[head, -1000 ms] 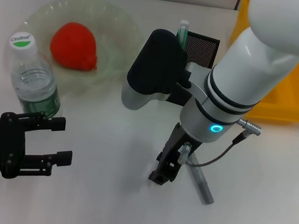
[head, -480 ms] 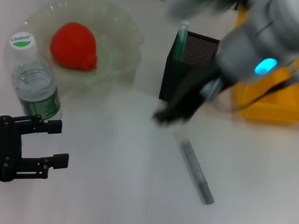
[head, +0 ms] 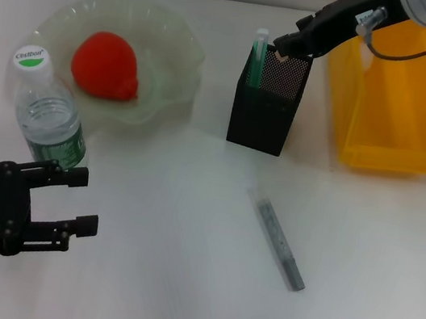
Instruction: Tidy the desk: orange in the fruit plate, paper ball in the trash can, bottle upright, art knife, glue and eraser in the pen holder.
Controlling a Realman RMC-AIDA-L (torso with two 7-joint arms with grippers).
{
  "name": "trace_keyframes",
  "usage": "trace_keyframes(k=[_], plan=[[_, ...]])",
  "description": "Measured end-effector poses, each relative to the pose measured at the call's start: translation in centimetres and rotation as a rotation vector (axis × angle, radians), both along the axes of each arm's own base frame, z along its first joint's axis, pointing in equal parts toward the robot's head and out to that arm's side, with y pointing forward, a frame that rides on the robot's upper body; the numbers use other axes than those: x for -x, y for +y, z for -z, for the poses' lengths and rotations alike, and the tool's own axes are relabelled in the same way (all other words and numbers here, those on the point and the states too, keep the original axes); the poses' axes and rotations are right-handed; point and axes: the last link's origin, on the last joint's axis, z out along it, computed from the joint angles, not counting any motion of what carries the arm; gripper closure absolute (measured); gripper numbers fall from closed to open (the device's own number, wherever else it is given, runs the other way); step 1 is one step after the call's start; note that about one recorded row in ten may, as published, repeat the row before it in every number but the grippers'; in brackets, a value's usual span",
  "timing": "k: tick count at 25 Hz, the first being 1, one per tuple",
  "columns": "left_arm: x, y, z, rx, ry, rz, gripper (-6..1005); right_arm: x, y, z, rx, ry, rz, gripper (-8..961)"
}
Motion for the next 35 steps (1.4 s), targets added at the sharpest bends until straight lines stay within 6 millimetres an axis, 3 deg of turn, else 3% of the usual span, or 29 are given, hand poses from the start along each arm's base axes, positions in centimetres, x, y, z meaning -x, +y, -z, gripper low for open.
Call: trace_keyframes(k=[16,20,22,25,29,30,35], plan=[[-0.1,0.1,0.1,0.002,-0.002,0.003,216,-0.4,-0.3,0.2,0.011,-0.001,-0.005,501],[-0.1,0.0,0.1,0.003,-0.002,0.001,216,-0.5,-1.7,-0.1,0.074,-0.029,0.012,410],[0.0,0.0,0.0,0.003,-0.003,-0.002,216,-1.1,-3.3,-0.2,0.155,-0.063,0.069,364],[0.0,0.0,0.0,0.002,-0.002,-0.005,217,-1.8,-4.0,-0.1,0.185,-0.076,0.112,369],[-0.1,0.2,0.0,0.003,0.001,-0.004,217,-3.6,-4.9,1.4,0.242,-0.112,0.179,375],[-0.2,0.4,0.1,0.007,0.002,0.001,217,-4.3,-5.1,2.5,0.261,-0.125,0.195,377],[-0.5,0.7,0.2,0.012,0.002,0.01,217,-5.4,-5.2,5.2,0.271,-0.16,0.198,385]])
